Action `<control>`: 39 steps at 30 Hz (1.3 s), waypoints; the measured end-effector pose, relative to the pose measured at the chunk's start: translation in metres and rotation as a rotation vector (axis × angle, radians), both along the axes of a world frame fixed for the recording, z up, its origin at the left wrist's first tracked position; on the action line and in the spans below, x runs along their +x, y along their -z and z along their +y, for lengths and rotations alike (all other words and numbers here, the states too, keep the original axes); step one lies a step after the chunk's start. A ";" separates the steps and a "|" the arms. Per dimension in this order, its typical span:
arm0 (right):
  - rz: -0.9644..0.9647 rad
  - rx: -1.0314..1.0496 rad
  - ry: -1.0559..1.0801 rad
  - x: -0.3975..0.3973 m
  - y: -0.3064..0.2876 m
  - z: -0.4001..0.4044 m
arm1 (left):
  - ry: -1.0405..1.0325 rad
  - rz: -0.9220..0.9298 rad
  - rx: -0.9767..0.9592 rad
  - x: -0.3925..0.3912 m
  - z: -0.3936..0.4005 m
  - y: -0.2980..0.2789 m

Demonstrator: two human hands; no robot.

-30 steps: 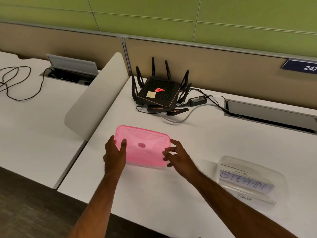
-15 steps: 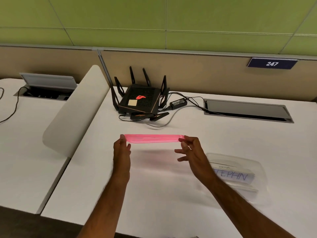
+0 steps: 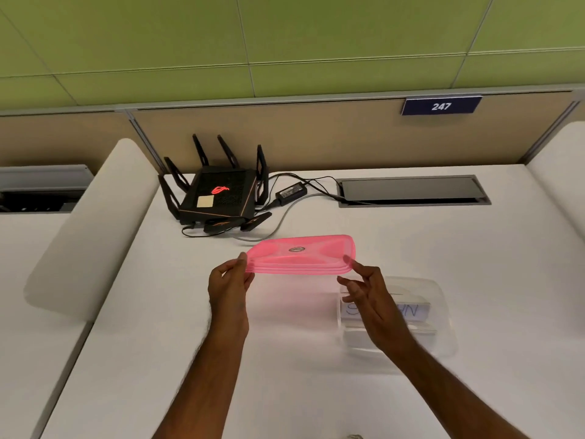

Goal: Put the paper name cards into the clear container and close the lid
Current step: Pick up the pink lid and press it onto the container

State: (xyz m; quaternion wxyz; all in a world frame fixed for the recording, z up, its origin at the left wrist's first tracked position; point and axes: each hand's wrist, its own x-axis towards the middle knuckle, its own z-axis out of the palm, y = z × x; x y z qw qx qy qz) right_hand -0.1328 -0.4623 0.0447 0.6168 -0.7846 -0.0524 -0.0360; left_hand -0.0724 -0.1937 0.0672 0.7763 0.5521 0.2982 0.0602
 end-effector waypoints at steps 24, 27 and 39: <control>0.135 0.272 0.350 -0.022 -0.003 -0.127 | 0.258 -0.033 -0.189 -0.038 -0.118 0.006; 0.171 0.228 0.364 -0.026 0.003 -0.142 | 0.316 -0.010 -0.070 -0.048 -0.128 0.012; 0.259 -0.021 0.284 -0.047 0.025 -0.175 | 0.391 0.124 0.326 -0.070 -0.144 0.039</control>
